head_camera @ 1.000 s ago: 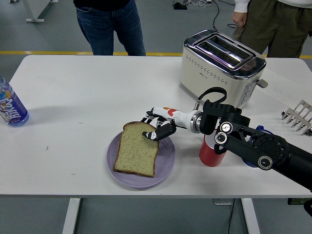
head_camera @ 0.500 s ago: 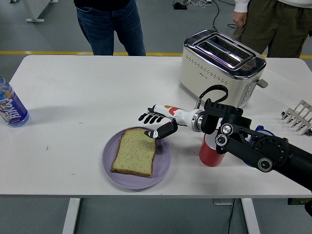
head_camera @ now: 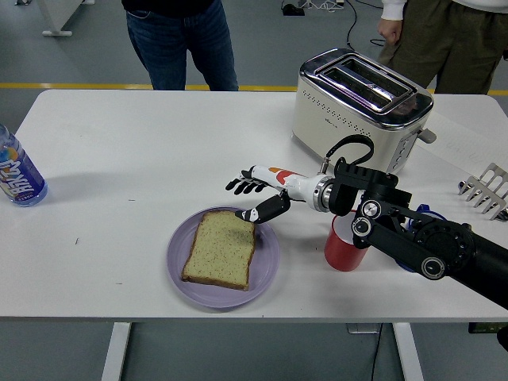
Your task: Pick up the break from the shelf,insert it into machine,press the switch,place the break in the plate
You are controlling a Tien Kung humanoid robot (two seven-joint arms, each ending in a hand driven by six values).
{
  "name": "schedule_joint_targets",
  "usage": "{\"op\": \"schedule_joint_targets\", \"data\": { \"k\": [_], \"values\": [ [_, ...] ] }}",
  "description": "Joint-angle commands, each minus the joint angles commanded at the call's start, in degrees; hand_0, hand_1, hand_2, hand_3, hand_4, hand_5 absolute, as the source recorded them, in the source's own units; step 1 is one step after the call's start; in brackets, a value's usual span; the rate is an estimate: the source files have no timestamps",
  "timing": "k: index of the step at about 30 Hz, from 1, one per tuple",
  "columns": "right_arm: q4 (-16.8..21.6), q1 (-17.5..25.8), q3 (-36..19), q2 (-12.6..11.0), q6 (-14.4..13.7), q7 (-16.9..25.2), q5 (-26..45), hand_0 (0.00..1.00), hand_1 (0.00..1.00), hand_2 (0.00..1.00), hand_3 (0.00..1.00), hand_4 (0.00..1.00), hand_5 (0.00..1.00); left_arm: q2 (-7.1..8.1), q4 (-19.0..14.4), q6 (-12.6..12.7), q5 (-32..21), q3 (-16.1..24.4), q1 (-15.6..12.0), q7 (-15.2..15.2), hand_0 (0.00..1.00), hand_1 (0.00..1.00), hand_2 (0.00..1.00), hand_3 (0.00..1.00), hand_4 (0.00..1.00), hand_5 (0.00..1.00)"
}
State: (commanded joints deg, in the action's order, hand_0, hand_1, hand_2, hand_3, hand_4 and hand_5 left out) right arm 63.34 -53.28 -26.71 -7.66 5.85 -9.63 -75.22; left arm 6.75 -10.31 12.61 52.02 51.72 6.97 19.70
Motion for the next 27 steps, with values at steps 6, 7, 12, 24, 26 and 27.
{"op": "schedule_joint_targets", "data": {
  "k": [6, 7, 12, 24, 26, 27],
  "values": [
    [1.9, 0.3, -2.4, -1.4, -1.8, 1.0, 2.0, 0.852, 0.809, 0.788, 0.822, 0.727, 0.180, 0.05, 0.0, 0.0, -0.1, -0.1, 0.1, 0.0, 0.633, 0.492, 0.471, 0.540, 0.332, 0.803],
    [2.2, 0.3, -2.7, -1.6, -2.1, 1.1, 2.6, 0.852, 0.809, 0.788, 0.822, 0.727, 0.180, 0.05, 0.0, 0.0, -0.1, -0.1, 0.1, 0.0, 0.633, 0.492, 0.471, 0.540, 0.332, 0.803],
    [4.2, 0.8, -4.7, -3.0, -3.8, 2.1, 8.7, 0.860, 0.810, 0.788, 0.826, 0.686, 0.264, 0.08, 0.0, 0.0, -0.1, 0.1, 0.0, 0.0, 0.633, 0.491, 0.472, 0.540, 0.332, 0.802],
    [8.9, 2.4, -9.0, -6.0, -5.4, 4.5, 19.8, 0.865, 0.811, 0.786, 0.820, 0.615, 0.343, 0.05, 0.0, 0.0, 0.0, 0.3, -0.1, 0.0, 0.633, 0.492, 0.470, 0.540, 0.331, 0.802],
    [9.6, 2.7, -9.6, -6.4, -5.7, 5.1, 21.8, 0.865, 0.811, 0.786, 0.820, 0.615, 0.343, 0.06, 0.0, 0.0, 0.0, 0.3, -0.1, 0.0, 0.633, 0.492, 0.470, 0.540, 0.331, 0.802],
    [9.8, 2.8, -9.9, -6.5, -5.8, 5.3, 22.4, 0.865, 0.811, 0.786, 0.820, 0.615, 0.343, 0.06, 0.0, 0.0, 0.0, 0.3, -0.1, 0.0, 0.633, 0.492, 0.470, 0.540, 0.331, 0.802]
  ]
}}
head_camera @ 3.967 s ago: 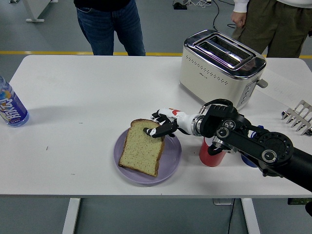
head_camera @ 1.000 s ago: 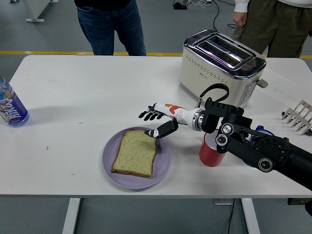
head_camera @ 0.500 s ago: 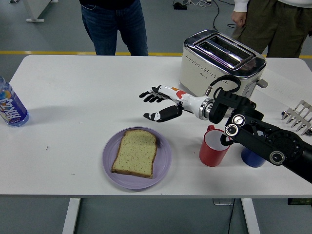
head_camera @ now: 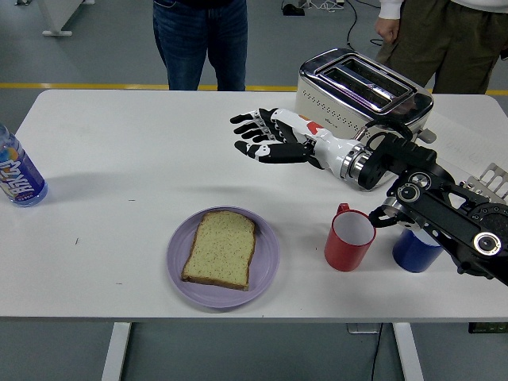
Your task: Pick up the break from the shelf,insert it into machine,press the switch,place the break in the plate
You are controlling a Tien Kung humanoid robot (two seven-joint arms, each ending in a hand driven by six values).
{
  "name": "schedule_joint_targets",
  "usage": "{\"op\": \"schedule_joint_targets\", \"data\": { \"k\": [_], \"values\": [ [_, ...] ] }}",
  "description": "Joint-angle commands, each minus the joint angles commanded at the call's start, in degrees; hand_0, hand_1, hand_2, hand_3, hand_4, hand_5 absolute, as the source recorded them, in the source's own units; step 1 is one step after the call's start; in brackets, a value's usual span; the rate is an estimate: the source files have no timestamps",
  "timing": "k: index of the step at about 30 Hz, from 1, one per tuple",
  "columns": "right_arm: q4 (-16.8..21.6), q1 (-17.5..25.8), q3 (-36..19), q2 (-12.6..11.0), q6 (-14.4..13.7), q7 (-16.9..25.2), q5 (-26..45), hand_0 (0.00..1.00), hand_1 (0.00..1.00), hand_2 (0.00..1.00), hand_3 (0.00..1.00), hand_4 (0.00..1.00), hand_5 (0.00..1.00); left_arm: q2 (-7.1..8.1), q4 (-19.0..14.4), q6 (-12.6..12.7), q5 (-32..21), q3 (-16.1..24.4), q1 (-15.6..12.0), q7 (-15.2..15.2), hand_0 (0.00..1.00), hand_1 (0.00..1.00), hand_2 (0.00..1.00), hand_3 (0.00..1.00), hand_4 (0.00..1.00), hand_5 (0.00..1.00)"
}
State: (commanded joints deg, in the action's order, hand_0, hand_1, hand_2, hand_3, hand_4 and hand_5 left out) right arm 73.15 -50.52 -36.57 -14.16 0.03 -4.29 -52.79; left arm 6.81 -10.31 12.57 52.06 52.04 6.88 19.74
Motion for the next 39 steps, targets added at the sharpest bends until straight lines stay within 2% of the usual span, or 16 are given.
{"op": "schedule_joint_targets", "data": {
  "k": [10, 22, 33, 39],
  "values": [
    [2.9, 1.8, -3.1, -1.9, -1.1, 2.1, 6.6, 0.871, 0.809, 0.779, 0.808, 0.608, 0.348, -0.01, 0.0, 0.0, -0.1, 0.0, -0.1, 0.0, 0.632, 0.492, 0.470, 0.540, 0.331, 0.803],
    [6.8, 5.6, -8.2, -5.4, -3.5, 4.7, 13.3, 0.854, 0.784, 0.749, 0.764, 0.589, 0.346, -0.04, 0.0, 0.0, 0.5, 0.4, -0.5, 0.0, 0.632, 0.492, 0.470, 0.540, 0.332, 0.805],
    [7.9, 9.0, -13.1, -8.0, -4.0, 5.3, 14.3, 0.845, 0.773, 0.735, 0.748, 0.568, 0.319, -0.14, 0.0, -0.1, 1.6, 1.2, -1.1, 0.3, 0.632, 0.491, 0.471, 0.540, 0.330, 0.804],
    [8.0, 10.0, -14.4, -8.7, -3.8, 5.1, 14.4, 0.847, 0.773, 0.736, 0.748, 0.564, 0.315, -0.21, 0.0, -0.2, 1.8, 1.3, -1.4, 0.3, 0.631, 0.491, 0.473, 0.540, 0.330, 0.807]
  ]
}}
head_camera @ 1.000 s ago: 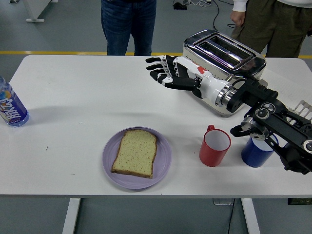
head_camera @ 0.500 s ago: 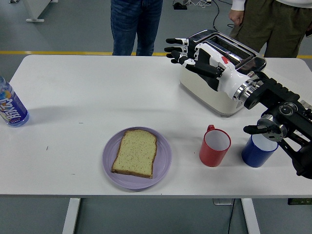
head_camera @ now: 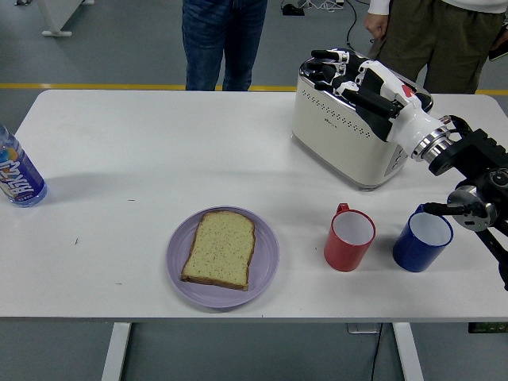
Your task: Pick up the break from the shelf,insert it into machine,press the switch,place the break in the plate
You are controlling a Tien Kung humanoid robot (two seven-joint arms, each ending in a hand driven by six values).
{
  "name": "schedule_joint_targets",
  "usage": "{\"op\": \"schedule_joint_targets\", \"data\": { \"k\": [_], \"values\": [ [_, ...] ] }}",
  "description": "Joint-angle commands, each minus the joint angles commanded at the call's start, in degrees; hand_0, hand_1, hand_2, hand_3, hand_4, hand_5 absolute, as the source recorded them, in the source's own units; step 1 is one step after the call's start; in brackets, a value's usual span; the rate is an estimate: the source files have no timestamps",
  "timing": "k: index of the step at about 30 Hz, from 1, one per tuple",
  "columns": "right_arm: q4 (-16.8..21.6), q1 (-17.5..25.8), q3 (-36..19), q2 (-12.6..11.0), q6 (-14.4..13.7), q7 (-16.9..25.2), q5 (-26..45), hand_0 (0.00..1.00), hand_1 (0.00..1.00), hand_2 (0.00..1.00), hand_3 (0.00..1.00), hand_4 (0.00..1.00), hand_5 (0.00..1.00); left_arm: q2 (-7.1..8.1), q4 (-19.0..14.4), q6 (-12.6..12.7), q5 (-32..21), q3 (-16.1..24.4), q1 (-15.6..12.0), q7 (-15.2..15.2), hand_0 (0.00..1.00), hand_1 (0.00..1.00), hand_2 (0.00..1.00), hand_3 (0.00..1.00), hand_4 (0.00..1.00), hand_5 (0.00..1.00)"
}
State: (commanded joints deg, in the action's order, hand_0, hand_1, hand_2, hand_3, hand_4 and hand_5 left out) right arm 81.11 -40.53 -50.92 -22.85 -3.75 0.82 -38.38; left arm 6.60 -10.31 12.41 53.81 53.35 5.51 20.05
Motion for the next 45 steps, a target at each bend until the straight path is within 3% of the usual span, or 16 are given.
{"op": "schedule_joint_targets", "data": {
  "k": [17, 45],
  "values": [
    [0.4, 4.4, -5.3, -3.7, 0.3, -0.2, 0.1, 0.844, 0.774, 0.736, 0.745, 0.544, 0.297, -0.12, 0.0, 0.0, -0.4, -0.1, 0.0, 0.0, 0.631, 0.491, 0.476, 0.539, 0.326, 0.807],
    [0.3, 12.9, -14.0, -7.4, 0.0, 0.1, 0.1, 0.843, 0.774, 0.736, 0.743, 0.542, 0.295, -0.34, 0.0, -0.1, -0.2, 0.2, 0.0, 0.0, 0.629, 0.491, 0.481, 0.539, 0.320, 0.804]
  ]
}}
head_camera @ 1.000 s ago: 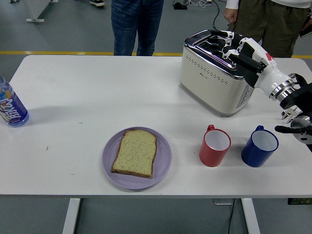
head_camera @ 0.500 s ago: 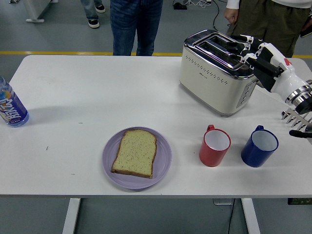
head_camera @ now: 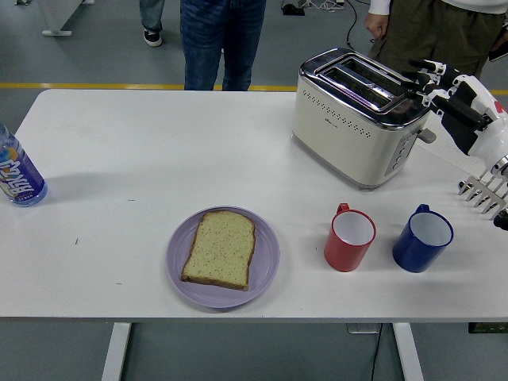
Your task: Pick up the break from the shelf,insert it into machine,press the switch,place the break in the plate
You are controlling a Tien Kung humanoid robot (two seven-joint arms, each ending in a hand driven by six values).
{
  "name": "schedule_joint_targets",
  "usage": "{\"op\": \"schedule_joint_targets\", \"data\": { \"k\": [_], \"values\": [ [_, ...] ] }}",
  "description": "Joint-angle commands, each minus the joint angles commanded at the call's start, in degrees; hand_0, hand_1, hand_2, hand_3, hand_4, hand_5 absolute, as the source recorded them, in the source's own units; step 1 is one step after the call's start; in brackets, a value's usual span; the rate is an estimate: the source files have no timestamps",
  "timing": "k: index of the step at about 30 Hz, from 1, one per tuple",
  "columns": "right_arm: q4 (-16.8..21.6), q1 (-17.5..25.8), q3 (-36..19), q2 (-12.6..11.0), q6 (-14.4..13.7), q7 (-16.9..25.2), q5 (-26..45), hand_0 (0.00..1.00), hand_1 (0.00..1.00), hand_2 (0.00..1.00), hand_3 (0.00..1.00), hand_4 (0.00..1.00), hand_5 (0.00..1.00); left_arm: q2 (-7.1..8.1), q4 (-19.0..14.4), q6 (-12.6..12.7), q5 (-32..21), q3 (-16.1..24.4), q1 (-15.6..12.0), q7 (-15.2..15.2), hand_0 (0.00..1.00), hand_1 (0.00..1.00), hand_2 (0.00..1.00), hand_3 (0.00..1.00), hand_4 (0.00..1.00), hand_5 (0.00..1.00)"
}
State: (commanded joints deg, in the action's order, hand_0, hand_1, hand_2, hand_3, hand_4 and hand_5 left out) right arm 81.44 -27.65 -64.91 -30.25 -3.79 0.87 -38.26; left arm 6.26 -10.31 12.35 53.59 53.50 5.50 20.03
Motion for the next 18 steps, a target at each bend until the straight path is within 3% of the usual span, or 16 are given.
{"op": "schedule_joint_targets", "data": {
  "k": [18],
  "values": [
    [0.1, 6.7, -6.8, -0.3, -0.7, 0.3, 0.7, 0.843, 0.771, 0.736, 0.741, 0.542, 0.297, -0.16, 0.0, -0.1, 0.6, 0.5, -0.2, 0.1, 0.628, 0.492, 0.483, 0.539, 0.321, 0.811]
  ]
}}
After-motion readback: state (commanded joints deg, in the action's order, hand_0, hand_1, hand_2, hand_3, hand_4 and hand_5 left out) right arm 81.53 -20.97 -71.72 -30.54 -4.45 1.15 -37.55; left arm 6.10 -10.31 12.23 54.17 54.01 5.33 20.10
